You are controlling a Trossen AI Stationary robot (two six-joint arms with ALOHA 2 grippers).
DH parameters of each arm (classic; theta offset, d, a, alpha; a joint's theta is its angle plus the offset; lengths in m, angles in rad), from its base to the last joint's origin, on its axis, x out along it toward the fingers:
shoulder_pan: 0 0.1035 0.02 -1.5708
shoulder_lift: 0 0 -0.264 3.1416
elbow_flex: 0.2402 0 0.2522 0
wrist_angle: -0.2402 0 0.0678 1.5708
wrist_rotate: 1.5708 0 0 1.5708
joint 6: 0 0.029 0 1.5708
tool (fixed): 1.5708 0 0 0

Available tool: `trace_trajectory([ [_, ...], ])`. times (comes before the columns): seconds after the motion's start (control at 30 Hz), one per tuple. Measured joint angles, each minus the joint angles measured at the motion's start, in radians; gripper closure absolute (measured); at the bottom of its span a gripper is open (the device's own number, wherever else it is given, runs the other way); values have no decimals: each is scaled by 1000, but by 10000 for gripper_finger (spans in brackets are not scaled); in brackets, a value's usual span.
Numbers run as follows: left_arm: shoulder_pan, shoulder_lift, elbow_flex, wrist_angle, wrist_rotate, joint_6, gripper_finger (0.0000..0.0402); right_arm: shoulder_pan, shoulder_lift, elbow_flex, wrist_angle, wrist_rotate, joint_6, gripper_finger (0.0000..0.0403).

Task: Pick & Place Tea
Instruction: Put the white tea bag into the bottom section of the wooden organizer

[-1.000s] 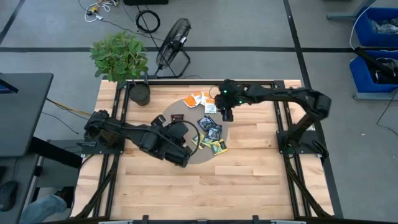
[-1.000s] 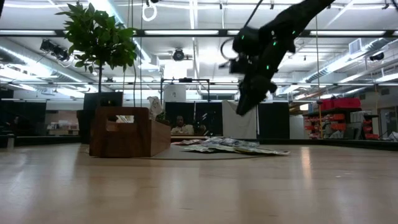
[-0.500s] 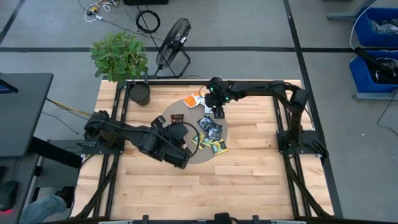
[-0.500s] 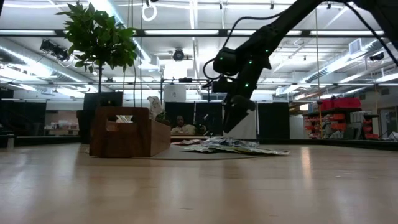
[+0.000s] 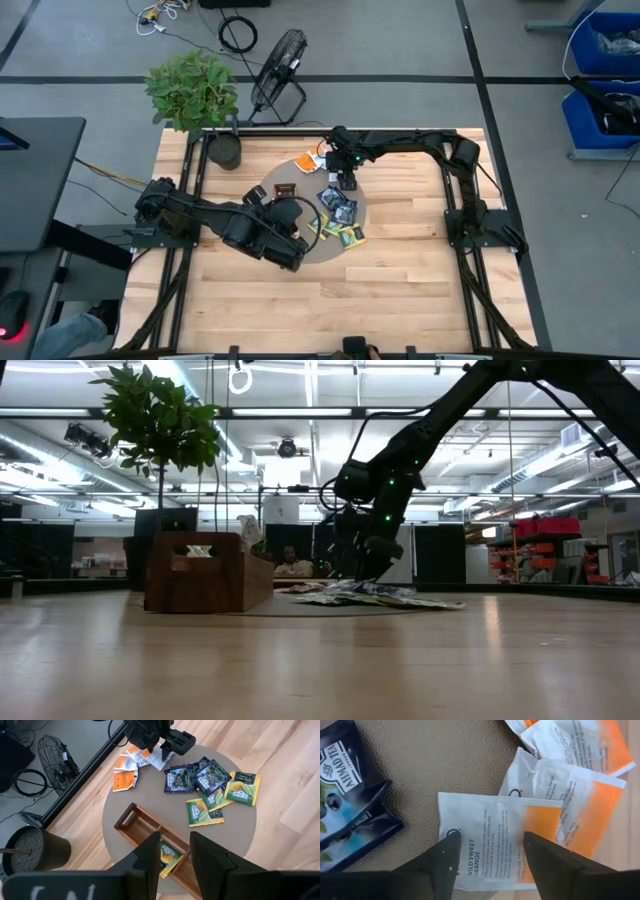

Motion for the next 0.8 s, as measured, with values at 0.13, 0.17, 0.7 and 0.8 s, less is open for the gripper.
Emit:
trace_trajectory([
  [0.13, 0, 0, 0, 0, -2, 0, 291, 0, 2, 0, 19, 7, 1, 212],
  [0.17, 0, 0, 0, 0, -2, 0, 291, 0, 3, 0, 24, 7, 4, 224],
  [0.7, 0, 1, 0, 0, -2, -6, 291, 1, 4, -2, 21, 10, 3, 398],
  [0.8, 0, 1, 0, 0, -2, -9, 291, 3, -5, -4, 15, 14, 3, 400],
])
